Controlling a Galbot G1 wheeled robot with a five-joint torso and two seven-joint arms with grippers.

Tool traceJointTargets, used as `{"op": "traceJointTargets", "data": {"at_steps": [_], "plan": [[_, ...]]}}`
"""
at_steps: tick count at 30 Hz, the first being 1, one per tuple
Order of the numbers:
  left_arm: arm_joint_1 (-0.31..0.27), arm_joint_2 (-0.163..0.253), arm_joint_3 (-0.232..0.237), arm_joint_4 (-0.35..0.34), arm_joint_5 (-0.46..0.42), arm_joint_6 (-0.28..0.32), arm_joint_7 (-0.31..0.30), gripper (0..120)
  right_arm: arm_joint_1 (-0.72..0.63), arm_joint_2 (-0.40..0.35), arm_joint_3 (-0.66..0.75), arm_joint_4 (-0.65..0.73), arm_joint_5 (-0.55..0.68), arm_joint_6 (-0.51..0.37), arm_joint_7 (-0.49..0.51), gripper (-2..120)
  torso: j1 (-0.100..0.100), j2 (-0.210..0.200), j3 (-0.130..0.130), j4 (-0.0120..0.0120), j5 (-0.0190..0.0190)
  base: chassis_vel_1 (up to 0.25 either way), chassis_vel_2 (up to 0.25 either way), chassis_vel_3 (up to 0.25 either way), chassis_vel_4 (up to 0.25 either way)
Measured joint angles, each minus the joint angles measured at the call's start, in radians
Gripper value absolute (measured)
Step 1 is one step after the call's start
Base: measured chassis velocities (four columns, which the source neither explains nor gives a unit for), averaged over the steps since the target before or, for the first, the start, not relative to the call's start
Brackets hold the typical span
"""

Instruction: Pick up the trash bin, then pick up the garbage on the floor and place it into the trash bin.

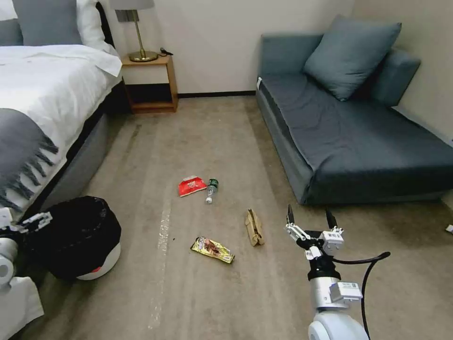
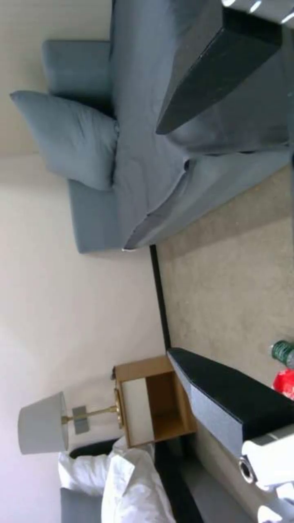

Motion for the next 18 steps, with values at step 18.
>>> {"op": "traceJointTargets", "data": {"at_steps": [18], "plan": [[-0.034,-0.001,-0.002,0.05,-0.027,0.104,-0.074,98,-0.014,-0.005,-0.018,0.003,-0.026,0.009,0.003,100,0.0,0.0,0.0,0.0001,0.0001,0.0,0.0,0.0,0.0]]}}
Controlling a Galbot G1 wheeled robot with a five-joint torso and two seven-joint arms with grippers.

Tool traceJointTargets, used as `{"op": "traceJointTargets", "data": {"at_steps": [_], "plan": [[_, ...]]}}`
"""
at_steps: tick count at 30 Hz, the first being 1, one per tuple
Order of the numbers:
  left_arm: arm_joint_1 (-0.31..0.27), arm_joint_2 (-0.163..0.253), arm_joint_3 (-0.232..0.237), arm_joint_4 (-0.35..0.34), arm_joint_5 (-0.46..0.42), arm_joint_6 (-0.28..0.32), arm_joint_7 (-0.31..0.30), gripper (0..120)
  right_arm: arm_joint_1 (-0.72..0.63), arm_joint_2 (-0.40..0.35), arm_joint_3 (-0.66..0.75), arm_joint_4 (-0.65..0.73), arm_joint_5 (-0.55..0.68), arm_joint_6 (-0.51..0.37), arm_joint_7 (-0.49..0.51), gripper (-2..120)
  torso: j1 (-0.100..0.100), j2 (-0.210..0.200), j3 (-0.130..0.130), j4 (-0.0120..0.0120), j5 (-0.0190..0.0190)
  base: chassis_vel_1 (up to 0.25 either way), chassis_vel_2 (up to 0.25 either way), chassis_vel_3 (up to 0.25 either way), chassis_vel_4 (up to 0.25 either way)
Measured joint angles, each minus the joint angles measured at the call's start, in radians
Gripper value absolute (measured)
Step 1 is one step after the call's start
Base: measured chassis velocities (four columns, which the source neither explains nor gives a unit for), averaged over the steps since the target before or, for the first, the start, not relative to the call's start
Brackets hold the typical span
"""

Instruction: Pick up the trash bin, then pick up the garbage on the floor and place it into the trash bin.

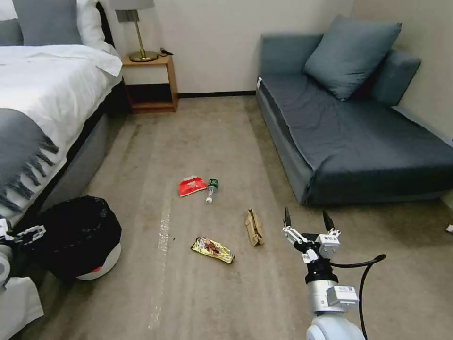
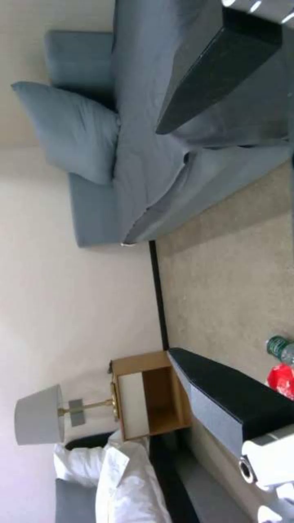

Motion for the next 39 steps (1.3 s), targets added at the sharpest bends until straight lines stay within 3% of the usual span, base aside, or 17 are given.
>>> {"op": "traceJointTargets", "data": {"at_steps": [12,19,35,39], "plan": [[-0.077,0.0,0.066,0.084,-0.023,0.061,-0.066,93,-0.01,-0.006,0.011,0.01,0.007,0.0,0.003,100,0.0,0.0,0.0,-0.0001,0.0,0.0,0.0,0.0,0.0],[-0.122,0.002,0.092,0.15,-0.055,0.085,-0.079,68,-0.004,-0.003,0.021,0.01,0.013,-0.004,0.005,100,0.0,0.0,0.0,-0.0002,0.0,0.0,0.0,0.0,0.0],[-0.123,0.008,0.088,0.167,-0.071,0.13,-0.1,11,0.005,-0.001,0.029,0.014,0.017,-0.013,0.014,100,0.0,0.0,0.0,-0.0004,0.0001,0.0,0.0,0.0,0.0],[-0.122,0.003,0.087,0.171,-0.068,0.119,-0.095,10,0.01,-0.002,0.031,0.021,0.024,-0.017,0.015,100,0.0,0.0,0.0,-0.0003,0.0004,0.0,0.0,0.0,0.0]]}}
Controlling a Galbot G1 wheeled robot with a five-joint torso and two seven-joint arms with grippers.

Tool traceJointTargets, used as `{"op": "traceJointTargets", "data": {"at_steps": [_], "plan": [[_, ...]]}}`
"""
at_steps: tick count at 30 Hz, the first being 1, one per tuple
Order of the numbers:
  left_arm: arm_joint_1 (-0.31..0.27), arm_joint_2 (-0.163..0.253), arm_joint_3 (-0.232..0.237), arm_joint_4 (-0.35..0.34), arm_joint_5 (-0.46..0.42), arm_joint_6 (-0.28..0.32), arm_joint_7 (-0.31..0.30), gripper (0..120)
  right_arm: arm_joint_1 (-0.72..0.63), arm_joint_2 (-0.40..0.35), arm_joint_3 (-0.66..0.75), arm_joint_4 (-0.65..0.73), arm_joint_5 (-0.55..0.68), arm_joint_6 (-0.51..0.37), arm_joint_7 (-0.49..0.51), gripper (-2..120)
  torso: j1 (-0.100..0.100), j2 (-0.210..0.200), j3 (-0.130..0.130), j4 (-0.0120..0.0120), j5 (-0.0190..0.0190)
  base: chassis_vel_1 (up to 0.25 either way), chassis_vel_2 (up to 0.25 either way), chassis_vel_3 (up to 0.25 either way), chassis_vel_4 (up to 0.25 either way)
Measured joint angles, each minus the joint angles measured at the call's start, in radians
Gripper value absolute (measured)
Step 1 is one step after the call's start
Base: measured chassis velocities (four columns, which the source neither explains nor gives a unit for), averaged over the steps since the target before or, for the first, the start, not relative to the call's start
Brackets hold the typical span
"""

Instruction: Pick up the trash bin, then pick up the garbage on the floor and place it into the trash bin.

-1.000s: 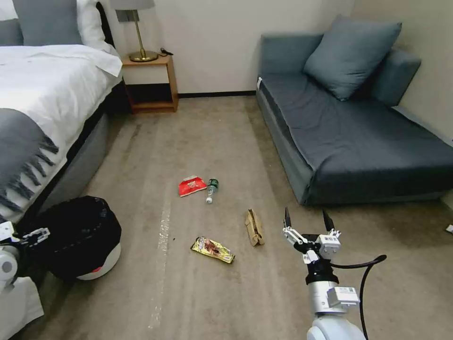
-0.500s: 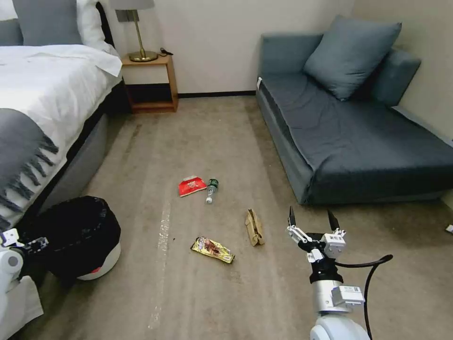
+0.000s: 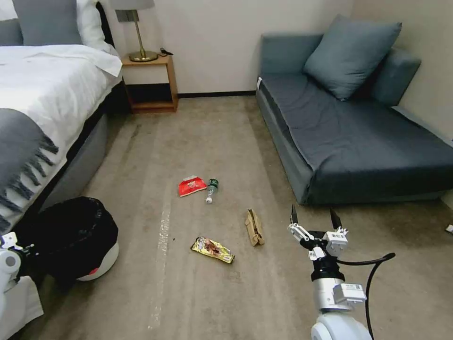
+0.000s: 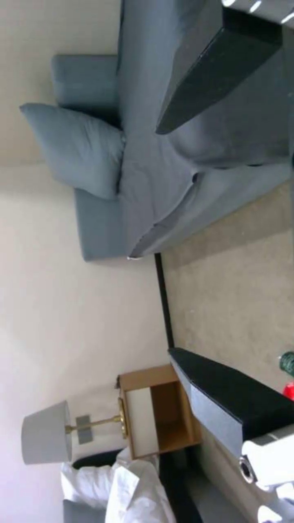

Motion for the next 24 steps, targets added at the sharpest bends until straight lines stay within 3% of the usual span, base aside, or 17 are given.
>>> {"op": "traceJointTargets", "data": {"at_steps": [9,13,17,20,21,24], "plan": [[0.02,-0.005,-0.008,-0.043,0.009,-0.027,0.021,9,-0.005,-0.006,0.007,0.006,0.01,-0.004,0.002,100,0.0,0.0,0.0,0.0003,-0.0004,0.0,0.0,0.0,0.0],[0.055,-0.01,-0.023,-0.149,0.051,-0.037,0.052,7,-0.013,-0.01,0.004,0.006,0.011,-0.004,0.003,100,0.0,0.0,0.0,0.0003,-0.0004,0.0,0.0,0.0,0.0],[0.072,-0.01,-0.036,-0.202,0.077,-0.033,0.081,7,-0.015,-0.013,-0.003,0.008,0.011,-0.007,0.004,100,0.0,0.0,0.0,0.0003,-0.0005,0.0,0.0,0.0,0.0],[0.107,0.0,-0.065,-0.296,0.098,-0.011,0.126,7,-0.015,-0.018,-0.015,0.006,0.013,-0.009,0.005,100,0.0,0.0,0.0,0.0005,-0.0004,0.0,0.0,0.0,0.0],[0.107,0.0,-0.065,-0.296,0.098,-0.011,0.126,7,-0.015,-0.018,-0.015,0.006,0.013,-0.009,0.005,100,0.0,0.0,0.0,0.0005,-0.0004,0.0,0.0,0.0,0.0],[0.138,0.002,-0.092,-0.391,0.101,0.007,0.135,7,-0.011,-0.033,-0.026,-0.013,0.03,-0.002,-0.008,100,0.0,0.0,0.0,0.0001,-0.0003,0.0,0.0,0.0,0.0]]}}
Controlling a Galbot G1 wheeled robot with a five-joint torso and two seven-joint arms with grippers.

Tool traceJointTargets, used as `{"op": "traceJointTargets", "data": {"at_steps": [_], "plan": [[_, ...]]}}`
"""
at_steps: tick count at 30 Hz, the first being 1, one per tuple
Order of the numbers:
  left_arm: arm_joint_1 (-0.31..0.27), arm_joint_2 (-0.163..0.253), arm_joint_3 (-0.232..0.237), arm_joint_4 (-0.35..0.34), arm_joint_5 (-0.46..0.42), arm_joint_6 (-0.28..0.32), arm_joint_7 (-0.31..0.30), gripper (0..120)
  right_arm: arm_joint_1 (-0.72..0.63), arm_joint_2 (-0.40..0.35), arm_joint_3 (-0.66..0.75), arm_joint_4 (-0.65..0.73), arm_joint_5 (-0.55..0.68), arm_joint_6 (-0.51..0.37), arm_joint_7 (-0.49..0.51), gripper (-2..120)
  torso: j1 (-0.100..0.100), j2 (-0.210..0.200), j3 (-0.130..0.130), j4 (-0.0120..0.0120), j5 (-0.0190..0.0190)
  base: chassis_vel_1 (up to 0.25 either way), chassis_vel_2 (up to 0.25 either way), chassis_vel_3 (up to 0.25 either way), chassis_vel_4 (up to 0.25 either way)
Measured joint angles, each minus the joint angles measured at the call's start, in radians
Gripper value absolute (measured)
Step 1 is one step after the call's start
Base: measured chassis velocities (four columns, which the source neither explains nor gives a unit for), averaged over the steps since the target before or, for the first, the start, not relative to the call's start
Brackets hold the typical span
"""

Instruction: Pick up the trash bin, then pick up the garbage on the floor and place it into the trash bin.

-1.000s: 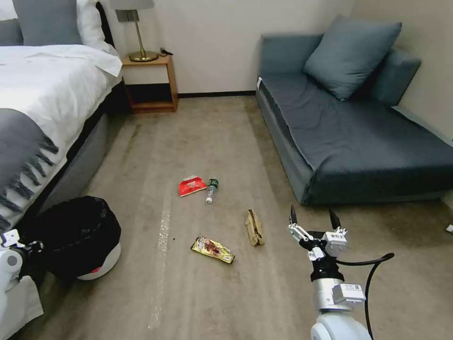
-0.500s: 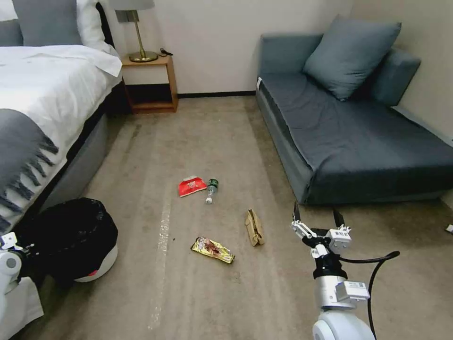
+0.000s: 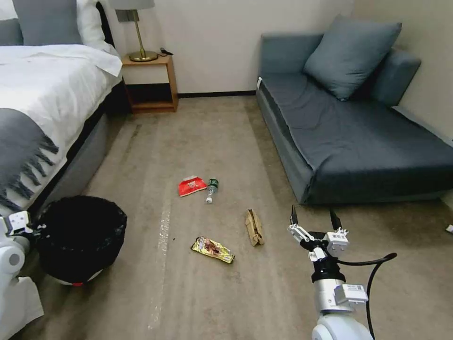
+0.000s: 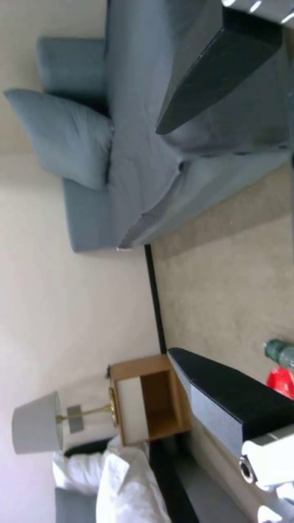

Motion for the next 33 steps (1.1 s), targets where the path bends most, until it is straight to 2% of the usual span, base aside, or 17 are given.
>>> {"op": "traceJointTargets", "data": {"at_steps": [2,5,10,15,20,30,33], "plan": [[0.008,-0.002,-0.005,-0.024,0.0,0.004,0.0,7,0.002,-0.005,-0.004,-0.006,0.005,0.007,-0.008,100,0.0,0.0,0.0,0.0,0.0,0.0,0.0,0.0,0.0],[0.045,-0.025,-0.023,-0.127,0.019,0.022,0.0,7,0.017,-0.028,-0.021,-0.028,0.013,0.03,-0.052,100,0.0,0.0,0.0,0.0,0.0001,0.0,0.0,0.0,0.0],[0.098,-0.05,-0.039,-0.189,0.099,0.025,0.024,7,0.027,-0.051,-0.029,-0.06,-0.049,0.082,-0.096,100,0.0,0.0,0.0,0.0,0.0,0.0,0.0,0.0,0.0],[0.155,-0.076,-0.08,-0.235,0.119,0.025,0.042,7,0.019,-0.05,-0.041,-0.09,-0.132,0.113,-0.114,100,0.0,0.0,0.0,0.0002,0.0001,0.0,0.0,0.0,0.0],[0.185,-0.102,-0.094,-0.268,0.119,0.024,0.049,7,0.014,-0.035,-0.048,-0.127,-0.165,0.138,-0.113,100,0.0,0.0,0.0,0.0001,0.0,0.0,0.0,0.0,0.0],[0.224,-0.131,-0.107,-0.326,0.123,0.023,0.068,7,-0.005,-0.029,-0.044,-0.155,-0.169,0.172,-0.112,100,0.0,0.0,0.0,0.0001,0.0,0.0,0.0,0.0,0.0],[0.252,-0.155,-0.121,-0.353,0.143,0.024,0.091,7,-0.019,-0.025,-0.037,-0.16,-0.168,0.176,-0.113,100,0.0,0.0,0.0,0.0001,0.0,-0.069,0.052,0.057,-0.066]]}}
